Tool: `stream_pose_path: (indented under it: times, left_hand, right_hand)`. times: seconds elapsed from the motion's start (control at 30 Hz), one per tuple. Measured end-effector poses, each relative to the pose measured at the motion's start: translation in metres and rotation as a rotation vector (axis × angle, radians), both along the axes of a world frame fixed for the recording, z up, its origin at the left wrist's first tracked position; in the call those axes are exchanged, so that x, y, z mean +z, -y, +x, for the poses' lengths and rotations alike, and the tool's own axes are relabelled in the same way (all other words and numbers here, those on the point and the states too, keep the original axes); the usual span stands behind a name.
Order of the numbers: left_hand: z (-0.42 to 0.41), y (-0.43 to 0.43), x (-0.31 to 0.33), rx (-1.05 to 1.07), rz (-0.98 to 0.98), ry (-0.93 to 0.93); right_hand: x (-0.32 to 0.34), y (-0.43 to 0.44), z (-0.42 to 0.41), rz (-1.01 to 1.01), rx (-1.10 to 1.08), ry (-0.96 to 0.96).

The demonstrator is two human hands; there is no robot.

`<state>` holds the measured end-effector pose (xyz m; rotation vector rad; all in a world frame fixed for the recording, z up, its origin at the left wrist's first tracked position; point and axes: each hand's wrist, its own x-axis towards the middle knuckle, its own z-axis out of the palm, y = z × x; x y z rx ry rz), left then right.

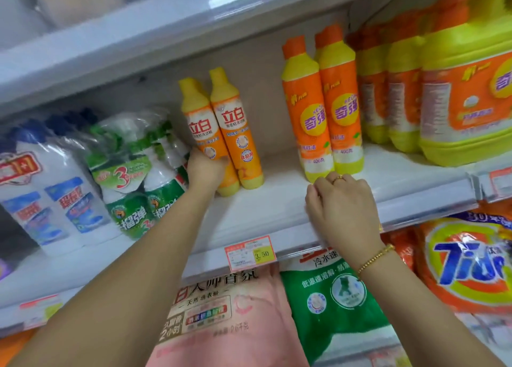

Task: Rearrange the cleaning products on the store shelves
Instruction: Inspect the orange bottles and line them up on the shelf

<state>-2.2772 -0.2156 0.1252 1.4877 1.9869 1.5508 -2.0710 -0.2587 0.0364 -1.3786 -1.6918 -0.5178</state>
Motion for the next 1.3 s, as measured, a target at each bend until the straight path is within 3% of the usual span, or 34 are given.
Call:
stream_pose_path:
  times: [0.17,0.3,0.43,0.6,0.8,1.0,1.3]
  left_hand:
    - [-0.007,0.013,-0.005,0.018,0.012,0.065]
    - [-0.002,0.067,-0.015,-0.027,0.168,0.095]
    - [0.003,0.127,-0.018,-0.157,0.317,-0.033]
    - [-0.003,0.179,-0.02,-0.143,0.391,-0.261]
    - [-0.004,0.203,-0.014,-0.152,0.442,-0.321]
    - [-0.001,0.217,0.0,-0.231,0.381,-0.096]
    - [0.019,0.234,0.022,-0.37,0.261,0.436]
  right_hand:
    - [0.005,0.011,0.002,-0.071,0.167,-0.156]
    - [0.01,0.041,-0.002,-0.154,0.436,-0.332]
    - [0.021,0.069,-0.008,-0.201,0.594,-0.352]
    - [0.035,0.091,-0.02,-0.203,0.672,-0.353]
    - [0.041,0.111,-0.032,-0.159,0.75,-0.29]
    - [0.047,0.124,-0.041,-0.124,0.837,-0.283]
    - [0.045,0.137,-0.047,-0.008,0.916,-0.319]
